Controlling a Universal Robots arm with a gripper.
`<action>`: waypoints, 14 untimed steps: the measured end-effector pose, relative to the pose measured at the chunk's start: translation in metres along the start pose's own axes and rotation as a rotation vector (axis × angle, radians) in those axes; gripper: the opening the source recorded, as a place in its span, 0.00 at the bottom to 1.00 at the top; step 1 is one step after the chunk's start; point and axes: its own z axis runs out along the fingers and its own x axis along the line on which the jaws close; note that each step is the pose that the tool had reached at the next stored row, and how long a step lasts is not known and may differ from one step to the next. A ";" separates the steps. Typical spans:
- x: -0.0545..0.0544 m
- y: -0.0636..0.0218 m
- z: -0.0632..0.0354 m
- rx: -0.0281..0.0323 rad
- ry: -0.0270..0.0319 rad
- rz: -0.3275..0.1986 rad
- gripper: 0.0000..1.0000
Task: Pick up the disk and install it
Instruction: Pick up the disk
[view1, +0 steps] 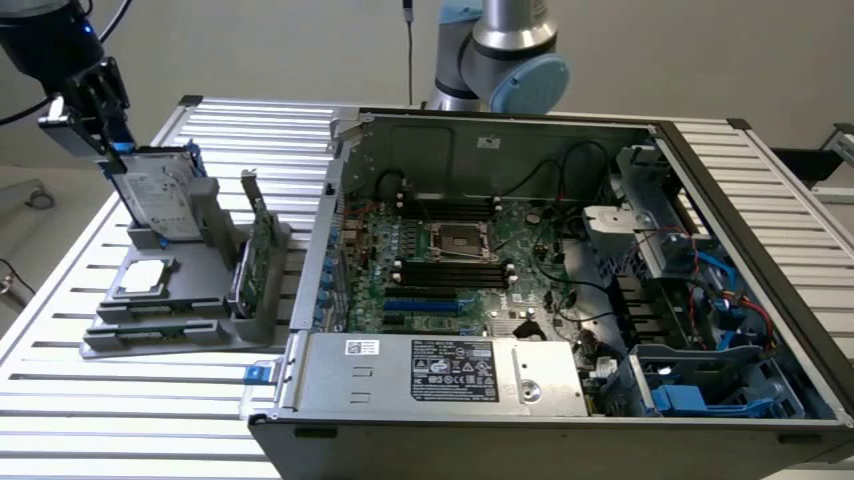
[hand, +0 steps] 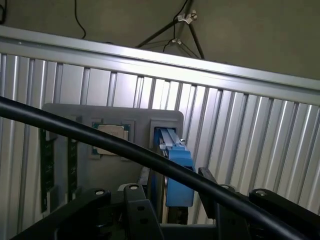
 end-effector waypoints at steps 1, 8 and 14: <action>0.000 0.0000 0.0018 0.0003 0.0000 0.000 0.51; 0.000 0.0004 0.0145 0.0018 0.0003 -0.002 0.51; 0.000 0.0010 0.0245 0.0025 0.0004 -0.002 0.51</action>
